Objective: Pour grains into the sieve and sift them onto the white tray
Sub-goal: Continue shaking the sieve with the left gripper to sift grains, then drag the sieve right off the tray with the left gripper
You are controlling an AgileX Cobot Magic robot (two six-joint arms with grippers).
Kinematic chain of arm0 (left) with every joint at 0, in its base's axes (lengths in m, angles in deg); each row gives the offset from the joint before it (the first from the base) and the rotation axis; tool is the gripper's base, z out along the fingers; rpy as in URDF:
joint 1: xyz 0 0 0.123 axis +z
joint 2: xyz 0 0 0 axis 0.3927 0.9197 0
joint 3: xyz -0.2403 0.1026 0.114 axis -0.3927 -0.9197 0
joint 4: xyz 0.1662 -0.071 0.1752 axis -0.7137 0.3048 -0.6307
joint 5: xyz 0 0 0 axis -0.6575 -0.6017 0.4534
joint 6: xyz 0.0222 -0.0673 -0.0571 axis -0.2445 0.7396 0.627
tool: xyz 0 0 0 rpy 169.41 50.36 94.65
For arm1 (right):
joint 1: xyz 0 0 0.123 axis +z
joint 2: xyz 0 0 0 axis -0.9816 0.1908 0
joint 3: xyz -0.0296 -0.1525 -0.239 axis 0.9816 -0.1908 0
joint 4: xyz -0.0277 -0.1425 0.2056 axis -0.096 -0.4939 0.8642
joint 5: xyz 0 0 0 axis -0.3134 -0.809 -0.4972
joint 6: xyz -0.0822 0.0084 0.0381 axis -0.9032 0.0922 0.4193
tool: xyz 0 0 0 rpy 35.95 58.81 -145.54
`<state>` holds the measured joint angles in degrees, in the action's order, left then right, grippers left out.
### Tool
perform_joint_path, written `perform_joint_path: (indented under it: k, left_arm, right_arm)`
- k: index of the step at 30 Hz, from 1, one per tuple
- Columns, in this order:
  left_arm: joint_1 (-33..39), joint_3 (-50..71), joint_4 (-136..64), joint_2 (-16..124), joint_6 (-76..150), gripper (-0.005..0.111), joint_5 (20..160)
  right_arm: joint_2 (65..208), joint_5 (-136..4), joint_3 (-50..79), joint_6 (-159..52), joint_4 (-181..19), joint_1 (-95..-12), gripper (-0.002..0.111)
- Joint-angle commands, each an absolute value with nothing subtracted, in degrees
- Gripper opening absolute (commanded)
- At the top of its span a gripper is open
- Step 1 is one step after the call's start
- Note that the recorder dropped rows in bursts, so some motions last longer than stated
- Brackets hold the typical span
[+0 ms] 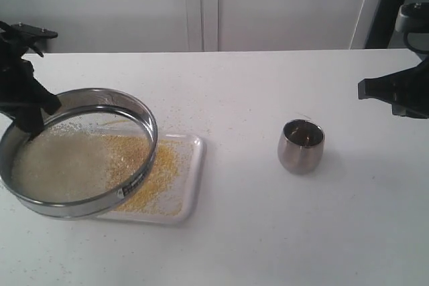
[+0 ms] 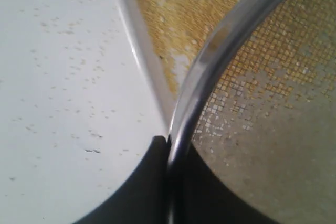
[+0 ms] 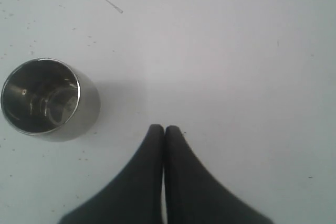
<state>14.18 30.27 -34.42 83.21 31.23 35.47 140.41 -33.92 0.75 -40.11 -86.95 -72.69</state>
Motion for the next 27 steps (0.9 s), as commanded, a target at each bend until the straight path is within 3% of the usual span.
perform_joint_path:
  k: [1,8,11,15,21,25,27]
  left_arm:
    - [13.04,30.7,-30.16,82.18,30.98,0.0,29.1]
    - [15.06,34.8,-29.94,83.26,41.27,0.0,21.45]
    - [10.83,35.19,-25.96,82.98,32.1,0.0,21.03]
    - [10.02,37.33,-43.68,85.21,44.88,0.0,19.78]
    - [9.98,37.55,-29.47,85.41,37.1,0.0,19.78]
    - [8.99,38.9,-40.31,86.9,44.96,0.0,19.78]
    - [9.81,39.28,-36.33,87.6,42.87,0.0,19.78]
  right_arm:
    - [140.31,-34.52,0.88,-40.06,-87.08,-72.93,0.0]
    - [140.31,-34.62,0.88,-40.06,-87.08,-72.93,0.0]
    - [140.31,-34.62,0.88,-40.06,-87.08,-72.93,0.0]
    - [140.31,-34.63,0.88,-40.06,-87.19,-72.93,0.0]
    - [140.31,-34.63,0.88,-40.06,-87.19,-72.93,0.0]
    - [140.31,-34.58,0.88,-40.06,-87.19,-72.93,0.0]
    - [140.31,-34.58,0.88,-40.06,-87.07,-72.93,0.0]
